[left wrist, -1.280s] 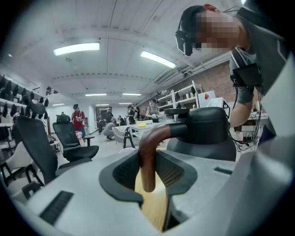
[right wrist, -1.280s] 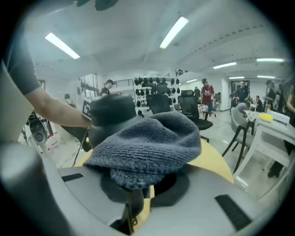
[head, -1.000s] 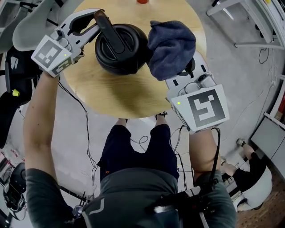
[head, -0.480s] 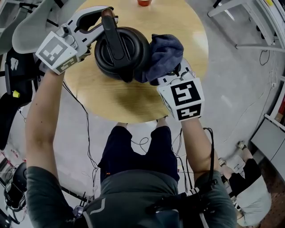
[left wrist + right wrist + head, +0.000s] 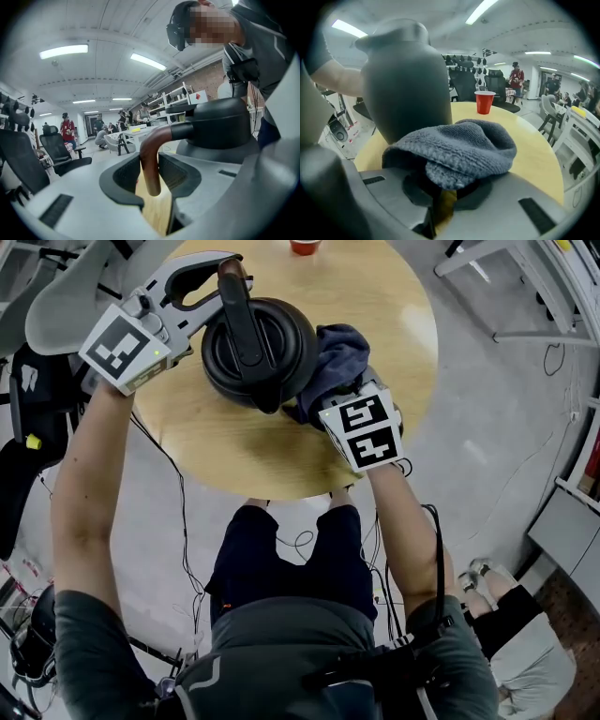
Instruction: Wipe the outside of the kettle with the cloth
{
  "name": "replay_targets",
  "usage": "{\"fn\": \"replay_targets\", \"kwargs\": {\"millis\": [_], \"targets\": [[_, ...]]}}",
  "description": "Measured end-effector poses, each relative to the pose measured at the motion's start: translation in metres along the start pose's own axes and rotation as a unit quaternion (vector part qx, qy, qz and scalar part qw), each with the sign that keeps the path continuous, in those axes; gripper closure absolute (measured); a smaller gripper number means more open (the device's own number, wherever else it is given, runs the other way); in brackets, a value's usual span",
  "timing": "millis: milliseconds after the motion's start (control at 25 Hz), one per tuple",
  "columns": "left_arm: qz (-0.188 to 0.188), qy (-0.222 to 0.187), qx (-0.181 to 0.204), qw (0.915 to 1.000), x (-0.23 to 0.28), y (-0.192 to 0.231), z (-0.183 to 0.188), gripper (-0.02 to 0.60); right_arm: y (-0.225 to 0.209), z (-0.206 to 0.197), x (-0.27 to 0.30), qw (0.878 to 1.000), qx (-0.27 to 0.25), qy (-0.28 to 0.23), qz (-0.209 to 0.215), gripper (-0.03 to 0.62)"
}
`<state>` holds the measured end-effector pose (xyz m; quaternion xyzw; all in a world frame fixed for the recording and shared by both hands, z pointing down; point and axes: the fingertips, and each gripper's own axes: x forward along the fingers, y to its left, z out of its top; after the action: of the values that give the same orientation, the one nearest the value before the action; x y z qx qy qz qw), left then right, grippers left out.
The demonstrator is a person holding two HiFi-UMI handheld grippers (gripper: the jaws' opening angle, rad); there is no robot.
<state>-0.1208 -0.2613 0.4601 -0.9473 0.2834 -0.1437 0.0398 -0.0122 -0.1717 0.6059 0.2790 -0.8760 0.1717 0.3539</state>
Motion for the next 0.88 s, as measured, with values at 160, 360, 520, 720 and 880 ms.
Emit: {"fn": "replay_targets", "kwargs": {"millis": [160, 360, 520, 720, 880], "targets": [[0.013, 0.026, 0.001, 0.9996, -0.005, 0.001, -0.003, 0.443, 0.000, 0.004, -0.012, 1.000, -0.002, 0.007, 0.003, 0.540], [0.130, 0.034, -0.039, 0.9902, -0.057, 0.028, 0.020, 0.408, -0.014, 0.055, -0.064, 0.997, 0.017, -0.079, -0.010, 0.540], [0.193, 0.001, -0.049, 0.9800, -0.077, -0.011, 0.086, 0.471, -0.021, 0.100, -0.102, 0.991, -0.017, -0.134, -0.006, 0.540], [0.286, 0.051, -0.066, 0.9547, -0.062, -0.070, 0.107, 0.505, -0.015, 0.136, -0.114, 0.985, -0.058, -0.165, 0.015, 0.540], [0.349, 0.070, -0.117, 0.9271, -0.057, -0.096, 0.091, 0.520, 0.007, 0.151, -0.105, 0.978, -0.108, -0.173, 0.041, 0.540]]}}
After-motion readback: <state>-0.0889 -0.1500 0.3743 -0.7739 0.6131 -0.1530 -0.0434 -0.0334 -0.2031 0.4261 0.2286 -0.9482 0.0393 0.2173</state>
